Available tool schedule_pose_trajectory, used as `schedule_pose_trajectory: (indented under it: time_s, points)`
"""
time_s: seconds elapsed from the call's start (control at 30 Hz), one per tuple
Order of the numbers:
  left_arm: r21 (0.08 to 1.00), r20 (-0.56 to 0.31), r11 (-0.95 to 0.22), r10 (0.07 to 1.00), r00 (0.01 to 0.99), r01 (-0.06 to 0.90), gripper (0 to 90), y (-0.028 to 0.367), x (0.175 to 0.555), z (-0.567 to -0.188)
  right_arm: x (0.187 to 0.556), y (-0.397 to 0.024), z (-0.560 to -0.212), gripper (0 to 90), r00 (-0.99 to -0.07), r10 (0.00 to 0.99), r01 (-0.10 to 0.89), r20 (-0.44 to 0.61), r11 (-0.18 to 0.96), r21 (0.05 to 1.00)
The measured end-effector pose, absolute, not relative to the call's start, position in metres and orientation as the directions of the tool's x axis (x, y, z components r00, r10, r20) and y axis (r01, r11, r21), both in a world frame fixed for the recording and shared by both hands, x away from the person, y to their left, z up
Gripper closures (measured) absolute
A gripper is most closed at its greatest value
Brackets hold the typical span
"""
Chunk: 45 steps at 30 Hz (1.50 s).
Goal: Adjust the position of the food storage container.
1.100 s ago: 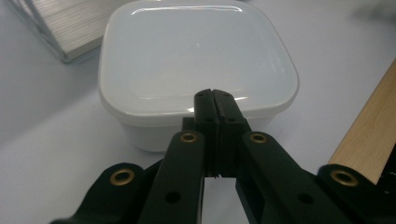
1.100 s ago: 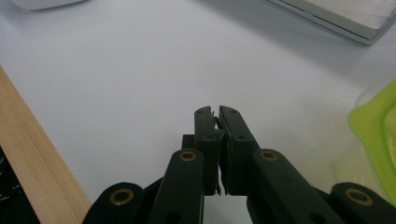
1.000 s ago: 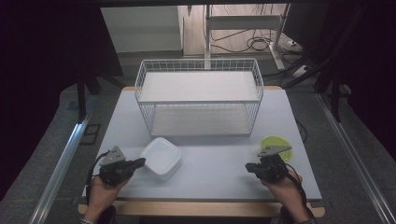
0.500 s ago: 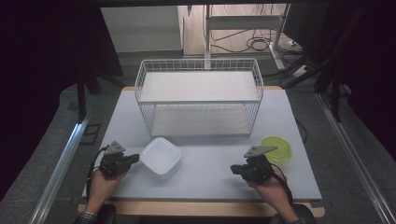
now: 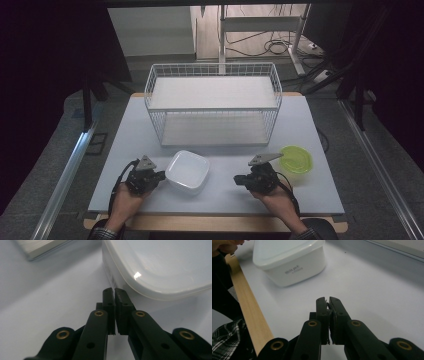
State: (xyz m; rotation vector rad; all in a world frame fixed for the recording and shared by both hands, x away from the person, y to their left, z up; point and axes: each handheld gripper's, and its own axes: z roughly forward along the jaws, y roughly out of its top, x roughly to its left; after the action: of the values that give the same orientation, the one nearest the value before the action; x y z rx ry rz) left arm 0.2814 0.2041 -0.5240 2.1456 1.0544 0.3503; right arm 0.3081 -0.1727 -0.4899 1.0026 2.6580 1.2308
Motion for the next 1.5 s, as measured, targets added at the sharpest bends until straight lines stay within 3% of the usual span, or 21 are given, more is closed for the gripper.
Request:
schedule_pose_trajectory:
  time_s: [0.87,0.97,1.0,1.07,1.33,1.5]
  points:
    - [0.714,-0.099,-0.464,0.673,0.733,0.524,85.6,0.137,0.294,-0.521,0.313,-0.174,-0.497,85.8,-0.769,0.614,0.543,0.177,0.480,0.689]
    - [0.731,-0.108,-0.438,0.682,0.723,0.523,79.3,0.146,0.291,-0.514,0.311,-0.177,-0.493,84.0,-0.770,0.621,0.526,0.145,0.488,0.697]
    - [0.739,-0.110,-0.429,0.683,0.722,0.519,69.3,0.149,0.290,-0.512,0.310,-0.179,-0.492,80.5,-0.771,0.622,0.518,0.138,0.486,0.704]
    - [0.752,-0.102,-0.420,0.687,0.720,0.508,65.0,0.153,0.287,-0.508,0.309,-0.181,-0.492,78.4,-0.773,0.621,0.512,0.132,0.488,0.707]
    - [0.775,-0.071,-0.423,0.681,0.728,0.471,29.4,0.164,0.276,-0.506,0.304,-0.188,-0.489,50.1,-0.782,0.614,0.480,0.105,0.487,0.730]
    - [0.787,-0.084,-0.396,0.691,0.718,0.473,16.8,0.171,0.273,-0.507,0.303,-0.192,-0.489,32.9,-0.785,0.610,0.472,0.111,0.471,0.745]
